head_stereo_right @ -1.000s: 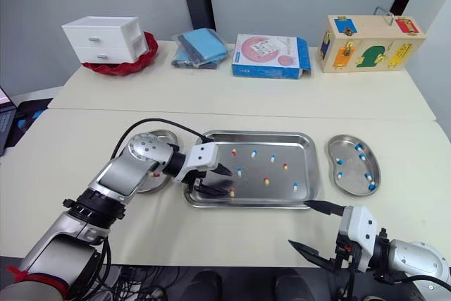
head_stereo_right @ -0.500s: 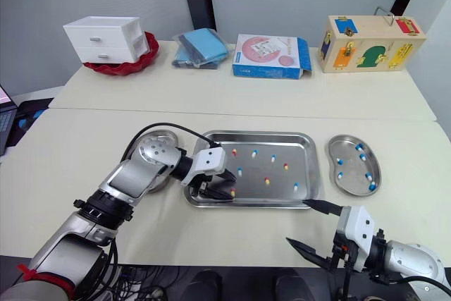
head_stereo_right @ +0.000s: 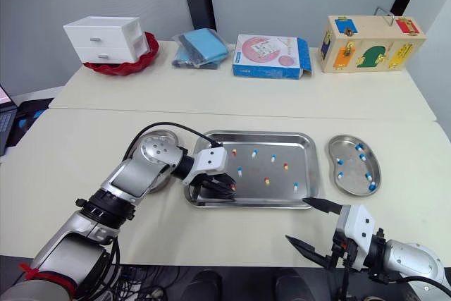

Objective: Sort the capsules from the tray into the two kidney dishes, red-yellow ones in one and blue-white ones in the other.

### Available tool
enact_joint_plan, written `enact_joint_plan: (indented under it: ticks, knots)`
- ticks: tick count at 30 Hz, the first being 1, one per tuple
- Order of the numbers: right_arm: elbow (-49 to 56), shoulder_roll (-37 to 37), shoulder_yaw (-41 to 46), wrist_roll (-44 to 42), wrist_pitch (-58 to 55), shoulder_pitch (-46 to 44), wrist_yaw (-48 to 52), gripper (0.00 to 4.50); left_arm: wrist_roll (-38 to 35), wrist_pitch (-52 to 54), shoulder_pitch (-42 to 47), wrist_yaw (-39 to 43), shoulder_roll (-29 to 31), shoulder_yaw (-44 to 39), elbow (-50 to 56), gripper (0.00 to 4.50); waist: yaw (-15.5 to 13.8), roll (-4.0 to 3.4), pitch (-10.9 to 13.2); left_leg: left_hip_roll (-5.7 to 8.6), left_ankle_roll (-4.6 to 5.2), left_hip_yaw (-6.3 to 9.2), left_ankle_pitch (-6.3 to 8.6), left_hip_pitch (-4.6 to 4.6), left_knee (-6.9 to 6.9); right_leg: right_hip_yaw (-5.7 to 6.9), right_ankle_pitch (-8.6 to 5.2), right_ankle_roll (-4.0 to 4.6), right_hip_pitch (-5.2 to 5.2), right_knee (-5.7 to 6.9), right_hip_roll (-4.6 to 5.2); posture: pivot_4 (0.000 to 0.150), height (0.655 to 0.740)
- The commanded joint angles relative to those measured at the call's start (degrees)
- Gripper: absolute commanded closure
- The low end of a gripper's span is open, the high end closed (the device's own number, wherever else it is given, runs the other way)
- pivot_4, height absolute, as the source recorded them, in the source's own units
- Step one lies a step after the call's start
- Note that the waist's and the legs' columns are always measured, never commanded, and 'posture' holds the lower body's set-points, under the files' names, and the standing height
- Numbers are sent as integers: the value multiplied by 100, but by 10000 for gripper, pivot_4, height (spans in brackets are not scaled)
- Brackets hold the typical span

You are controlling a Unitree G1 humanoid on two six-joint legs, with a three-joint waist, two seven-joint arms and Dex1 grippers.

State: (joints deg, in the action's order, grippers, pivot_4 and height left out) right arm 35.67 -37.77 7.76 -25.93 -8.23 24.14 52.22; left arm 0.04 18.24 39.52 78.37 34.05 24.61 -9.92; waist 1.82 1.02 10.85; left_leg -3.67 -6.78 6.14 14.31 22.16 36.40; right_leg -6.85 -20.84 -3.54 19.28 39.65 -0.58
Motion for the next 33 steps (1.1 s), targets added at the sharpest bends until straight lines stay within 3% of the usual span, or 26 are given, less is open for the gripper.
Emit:
enact_joint_plan:
  ticks: [1,15,26,33]
  knots:
    - [233,-53,98,-95,-16,-52,-49,0,69,-30,52,61,62,60,80,36727,0,0,0,0,0,0,0,0,0,0,0,0,0,0,0,1500,7400]
    - [362,-108,70,-166,-67,-99,37,0,-282,436,37,46,333,-405,563,36727,2,0,0,0,0,1,0,1,0,1,0,0,1,1,0,1500,7400]
    - [-254,113,-153,-103,975,-136,699,0,-713,1678,-881,-648,1773,-1885,1670,36727,5,0,1,-2,0,1,0,0,-1,1,-1,-1,1,0,0,1500,7400]
    - [-863,358,-278,-353,1465,-517,1112,0,-833,2016,-1711,-1265,2302,-2829,1769,36727,5,-4,2,-3,0,1,0,-1,-2,2,-1,-1,2,1,0,1500,7400]
